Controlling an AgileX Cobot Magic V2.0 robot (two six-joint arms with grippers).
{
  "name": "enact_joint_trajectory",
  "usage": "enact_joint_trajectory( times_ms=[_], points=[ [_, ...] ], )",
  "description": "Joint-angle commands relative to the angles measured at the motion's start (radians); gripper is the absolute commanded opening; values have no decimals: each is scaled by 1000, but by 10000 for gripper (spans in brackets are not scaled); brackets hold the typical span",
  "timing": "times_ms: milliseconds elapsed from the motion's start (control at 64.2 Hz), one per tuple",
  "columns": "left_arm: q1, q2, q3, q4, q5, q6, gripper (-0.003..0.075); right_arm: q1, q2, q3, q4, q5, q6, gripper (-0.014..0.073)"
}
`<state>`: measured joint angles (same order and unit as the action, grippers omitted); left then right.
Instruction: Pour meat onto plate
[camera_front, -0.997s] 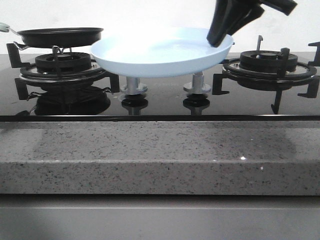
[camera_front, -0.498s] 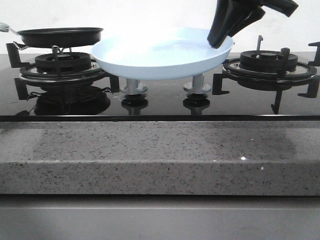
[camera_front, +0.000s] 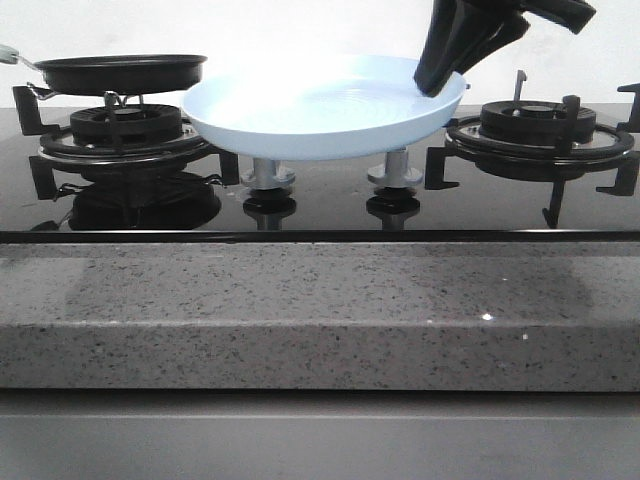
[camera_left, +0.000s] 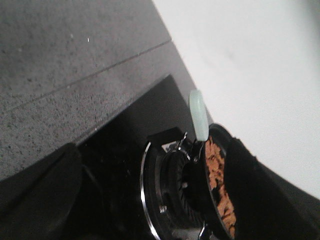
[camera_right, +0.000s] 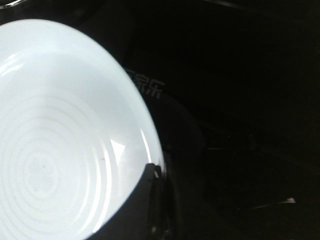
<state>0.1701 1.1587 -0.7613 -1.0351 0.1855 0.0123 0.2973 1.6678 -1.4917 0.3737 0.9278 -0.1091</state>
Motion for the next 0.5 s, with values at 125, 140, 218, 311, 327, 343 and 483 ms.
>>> enact_joint_trajectory(
  times_ms=[125, 140, 218, 311, 327, 343, 483],
  points=[
    [56, 177, -248, -42, 241, 70, 563, -1, -49, -27, 34, -41, -7, -62],
    [59, 189, -261, -49, 253, 77, 563, -1, -49, -27, 34, -41, -7, -62],
    [76, 253, -327, -118, 319, 134, 563, -1, -49, -27, 34, -41, -7, -62],
    [82, 319, -393, -202, 384, 198, 563, -1, -49, -27, 34, -41, -7, -62],
    [82, 328, -401, -210, 395, 204, 563, -1, -49, -27, 34, -41, -7, -62],
    [82, 336, -409, -218, 399, 210, 563, -1, -49, -27, 34, -41, -7, -62],
    [82, 411, -472, -256, 416, 233, 563, -1, -49, -27, 34, -41, -7, -62]
  ],
)
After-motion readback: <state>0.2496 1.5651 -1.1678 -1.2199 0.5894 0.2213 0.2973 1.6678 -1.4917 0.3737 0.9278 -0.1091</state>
